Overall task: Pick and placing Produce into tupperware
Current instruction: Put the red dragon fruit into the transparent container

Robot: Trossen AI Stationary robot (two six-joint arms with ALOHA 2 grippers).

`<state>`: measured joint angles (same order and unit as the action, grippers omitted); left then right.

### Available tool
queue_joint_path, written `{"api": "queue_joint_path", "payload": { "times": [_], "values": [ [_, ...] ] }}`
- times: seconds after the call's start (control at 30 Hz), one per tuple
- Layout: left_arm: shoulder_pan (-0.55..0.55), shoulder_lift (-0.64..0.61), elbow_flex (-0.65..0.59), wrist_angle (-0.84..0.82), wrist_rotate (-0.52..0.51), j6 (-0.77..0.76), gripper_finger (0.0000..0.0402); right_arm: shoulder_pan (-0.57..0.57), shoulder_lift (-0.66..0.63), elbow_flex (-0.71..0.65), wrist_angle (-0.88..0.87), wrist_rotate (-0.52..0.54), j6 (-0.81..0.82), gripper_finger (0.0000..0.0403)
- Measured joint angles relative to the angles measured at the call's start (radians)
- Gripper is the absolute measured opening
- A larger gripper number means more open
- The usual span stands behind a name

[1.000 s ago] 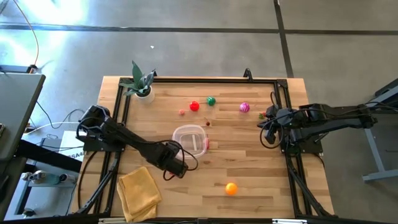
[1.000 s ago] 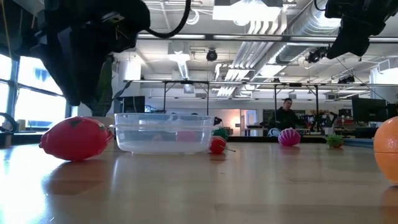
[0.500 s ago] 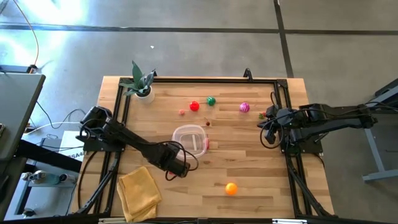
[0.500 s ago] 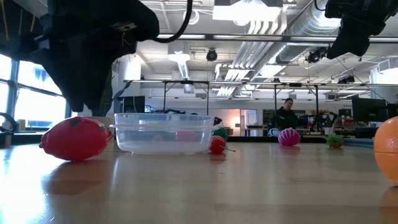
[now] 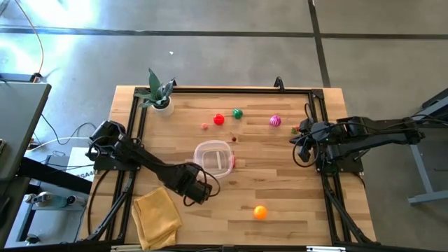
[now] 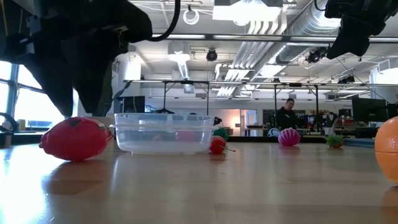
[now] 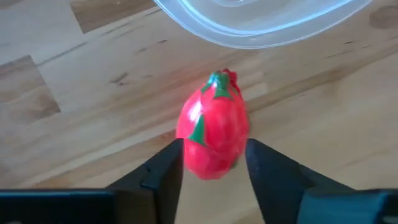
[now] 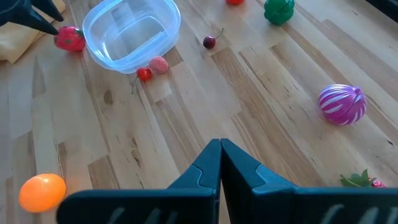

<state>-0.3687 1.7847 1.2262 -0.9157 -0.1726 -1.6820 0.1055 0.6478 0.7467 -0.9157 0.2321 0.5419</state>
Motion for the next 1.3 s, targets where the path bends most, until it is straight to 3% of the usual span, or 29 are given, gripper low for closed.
{"api": "queue_joint_path", "payload": {
  "times": [0.23,0.6,1.3],
  "values": [
    [0.002,0.000,-0.011,0.010,0.001,0.012,0.0241,0.000,0.000,0.000,0.000,0.000,0.000,0.0000],
    [0.002,0.067,-0.012,0.061,0.019,0.040,0.0300,0.000,0.000,0.000,0.004,0.000,0.000,0.0000],
    [0.002,0.120,-0.011,0.079,-0.020,0.097,0.0321,0.000,0.000,0.000,0.007,0.000,0.000,0.0000]
  ]
}}
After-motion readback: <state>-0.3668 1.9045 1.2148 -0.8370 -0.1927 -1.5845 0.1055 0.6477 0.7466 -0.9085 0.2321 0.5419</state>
